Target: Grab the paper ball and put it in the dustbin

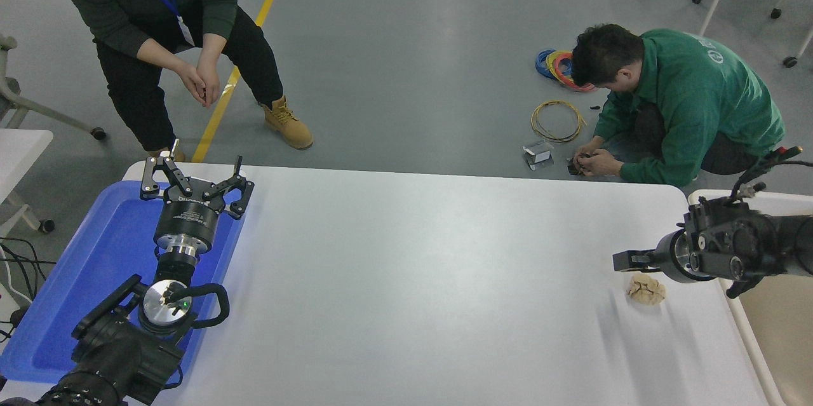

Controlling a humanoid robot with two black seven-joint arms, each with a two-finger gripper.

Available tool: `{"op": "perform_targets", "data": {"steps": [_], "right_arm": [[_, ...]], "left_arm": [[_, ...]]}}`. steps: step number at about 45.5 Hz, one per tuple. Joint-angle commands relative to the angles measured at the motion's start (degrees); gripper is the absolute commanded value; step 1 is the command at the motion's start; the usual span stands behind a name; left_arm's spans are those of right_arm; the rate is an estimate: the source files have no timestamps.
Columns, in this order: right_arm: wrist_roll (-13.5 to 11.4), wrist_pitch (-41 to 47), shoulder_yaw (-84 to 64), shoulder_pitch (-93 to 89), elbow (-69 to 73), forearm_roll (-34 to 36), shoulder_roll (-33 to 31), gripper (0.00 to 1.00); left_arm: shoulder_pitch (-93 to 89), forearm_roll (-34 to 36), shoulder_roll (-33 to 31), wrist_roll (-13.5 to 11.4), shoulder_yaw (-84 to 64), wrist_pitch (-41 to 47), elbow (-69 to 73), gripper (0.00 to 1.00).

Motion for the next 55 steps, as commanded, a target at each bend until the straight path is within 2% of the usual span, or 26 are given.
{"op": "perform_targets", "data": {"steps": [1,26,31,40,44,52,55], "right_arm": [[0.14,-2.06,0.64,-3.42,-2.23,0.06,0.73,1.00],[0.15,-3.11,2.48,-6.76,-3.55,0.06,1.78,1.00],[0.23,-4.34,2.40,-8.25,-5.31,-0.02,2.92,0.96],[0.32,-4.87,1.52,-8.69,-5.14,-0.11,3.36,0.64],[0.32,-4.87,0.73,-8.52,-5.05,-1.95,3.72,0.57],[0.67,-4.87,0.55,-7.82,-4.69,-3.54,3.36,0.12],[1.37,-4.87,0.55,-7.46,-4.69,-3.54,3.36,0.04]], "left_arm": [[0.00,0.00,0.05,0.00,-0.02,0.00,0.00,1.00],[0.00,0.00,-0.03,0.00,-0.02,0.00,0.00,1.00],[0.00,0.00,-0.03,0.00,-0.02,0.00,0.00,1.00],[0.00,0.00,-0.03,0.00,-0.02,0.00,0.00,1.00],[0.00,0.00,-0.03,0.00,-0.02,0.00,0.00,1.00],[0.00,0.00,0.05,0.00,-0.02,0.00,0.00,1.00],[0.00,0.00,-0.03,0.00,-0.02,0.00,0.00,1.00]]}}
